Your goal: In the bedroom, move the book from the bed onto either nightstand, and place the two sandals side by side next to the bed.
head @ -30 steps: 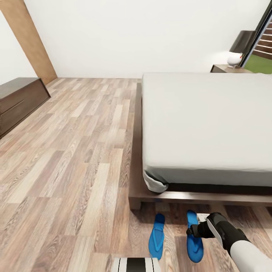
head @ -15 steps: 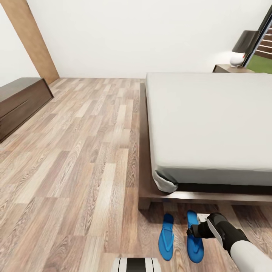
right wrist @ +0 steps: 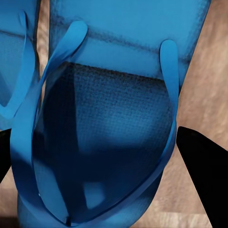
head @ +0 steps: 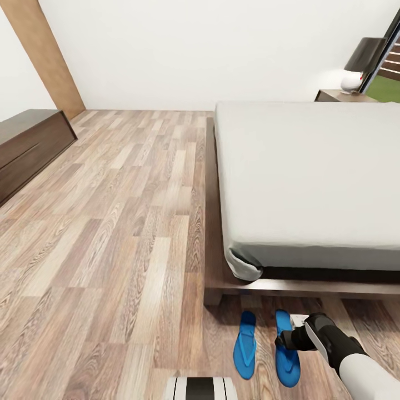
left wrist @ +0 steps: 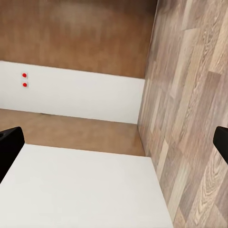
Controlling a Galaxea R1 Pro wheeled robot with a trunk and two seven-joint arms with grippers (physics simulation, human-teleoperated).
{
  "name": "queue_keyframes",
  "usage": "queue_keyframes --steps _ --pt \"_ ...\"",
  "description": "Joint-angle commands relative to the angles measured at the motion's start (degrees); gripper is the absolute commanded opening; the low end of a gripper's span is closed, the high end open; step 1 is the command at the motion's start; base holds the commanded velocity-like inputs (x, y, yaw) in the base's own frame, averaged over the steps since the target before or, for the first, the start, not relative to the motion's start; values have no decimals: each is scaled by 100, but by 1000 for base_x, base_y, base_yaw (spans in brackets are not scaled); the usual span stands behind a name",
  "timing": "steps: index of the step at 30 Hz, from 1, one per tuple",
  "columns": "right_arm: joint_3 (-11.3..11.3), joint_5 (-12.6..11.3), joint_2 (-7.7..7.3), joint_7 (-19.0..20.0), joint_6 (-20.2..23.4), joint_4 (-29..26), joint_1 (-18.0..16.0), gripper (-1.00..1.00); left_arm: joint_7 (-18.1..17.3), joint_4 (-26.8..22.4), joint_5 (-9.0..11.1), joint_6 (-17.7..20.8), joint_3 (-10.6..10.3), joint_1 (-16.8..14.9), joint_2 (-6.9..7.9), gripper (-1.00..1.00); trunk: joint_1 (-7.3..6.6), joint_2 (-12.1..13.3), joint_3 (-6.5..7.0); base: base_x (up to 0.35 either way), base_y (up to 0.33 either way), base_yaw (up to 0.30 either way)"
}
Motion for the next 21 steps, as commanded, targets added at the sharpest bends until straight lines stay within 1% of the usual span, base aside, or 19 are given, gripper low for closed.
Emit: queue_keyframes --steps 1,4,11,16,21 --pt "25 -12 -7 11 25 -8 -1 -100 5 5 -20 -32 30 -4 0 100 -1 -2 -4 0 0 0" --pt "25 -13 -11 11 25 -8 -1 -100 6 4 -22 -32 32 -2 0 100 -1 -2 -4 0 0 0" --pt "17 -13 -24 11 25 -12 -1 -100 13 8 -23 -29 33 -4 6 100 17 -11 -159 0 0 0" --pt "16 -13 -15 4 25 -12 -51 -100 10 11 -23 -36 26 -2 9 100 17 -11 -159 0 0 0" --pt "16 -13 -8 3 18 -15 -87 -100 6 12 -23 -61 30 0 9 100 30 -18 -270 0 0 0"
